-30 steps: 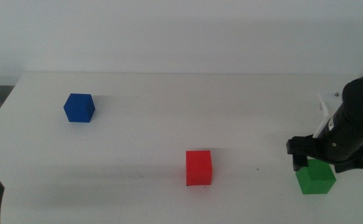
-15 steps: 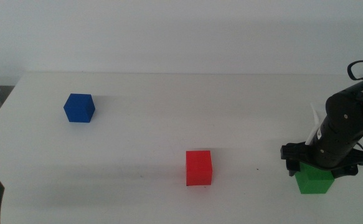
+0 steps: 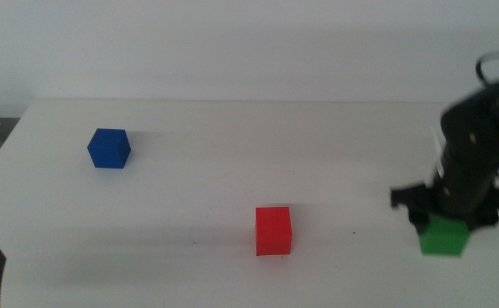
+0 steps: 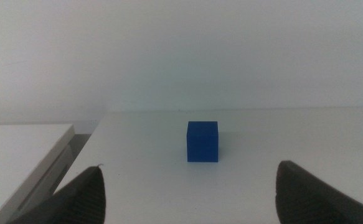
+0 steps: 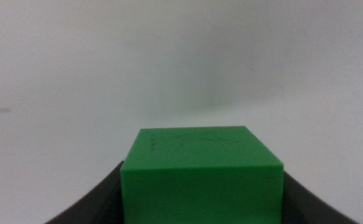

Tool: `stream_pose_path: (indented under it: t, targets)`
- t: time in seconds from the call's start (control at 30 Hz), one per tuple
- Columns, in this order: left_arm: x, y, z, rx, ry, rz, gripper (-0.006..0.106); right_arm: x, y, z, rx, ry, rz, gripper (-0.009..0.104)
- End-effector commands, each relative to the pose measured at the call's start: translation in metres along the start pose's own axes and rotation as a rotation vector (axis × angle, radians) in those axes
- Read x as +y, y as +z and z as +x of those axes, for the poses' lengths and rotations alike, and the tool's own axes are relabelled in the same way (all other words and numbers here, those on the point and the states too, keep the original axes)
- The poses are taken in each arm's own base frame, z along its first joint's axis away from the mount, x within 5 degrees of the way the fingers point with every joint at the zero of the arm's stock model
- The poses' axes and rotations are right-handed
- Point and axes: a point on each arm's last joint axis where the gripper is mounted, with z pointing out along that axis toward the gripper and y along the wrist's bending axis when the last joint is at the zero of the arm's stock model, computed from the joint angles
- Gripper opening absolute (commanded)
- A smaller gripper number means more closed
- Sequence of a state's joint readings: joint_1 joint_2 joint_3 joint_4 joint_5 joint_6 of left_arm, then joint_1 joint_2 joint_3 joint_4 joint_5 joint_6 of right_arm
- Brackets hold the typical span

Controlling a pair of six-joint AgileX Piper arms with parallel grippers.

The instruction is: Stack red cubes first, then green, then blue cubes in a specific spot.

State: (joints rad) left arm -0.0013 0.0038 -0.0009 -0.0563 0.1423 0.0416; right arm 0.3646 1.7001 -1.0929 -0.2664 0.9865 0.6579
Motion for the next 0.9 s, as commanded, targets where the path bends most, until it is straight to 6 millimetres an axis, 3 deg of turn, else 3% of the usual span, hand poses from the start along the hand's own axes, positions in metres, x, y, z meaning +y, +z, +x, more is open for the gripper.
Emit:
stream_pose_path:
  t: [0.0, 0.17, 0.3, 0.57, 0.87]
  targets:
    - [0.000, 0.000, 0.000, -0.008, -0.008, 0.000, 0.094, 0.012, -0.037, -0.001, -0.052, -0.017, -0.006, 0.003]
    - [0.000, 0.000, 0.000, -0.008, -0.008, 0.000, 0.094, 0.061, -0.102, -0.007, -0.165, -0.098, -0.100, 0.011]
    - [0.000, 0.000, 0.000, -0.008, -0.008, 0.000, 0.094, 0.105, -0.125, -0.012, -0.225, -0.127, -0.165, 0.011]
    - [0.000, 0.000, 0.000, -0.008, -0.008, 0.000, 0.094, 0.177, -0.129, -0.013, -0.254, -0.195, -0.256, 0.010]
    - [0.000, 0.000, 0.000, -0.008, -0.008, 0.000, 0.094, 0.197, -0.104, -0.008, -0.168, -0.186, -0.259, 0.010]
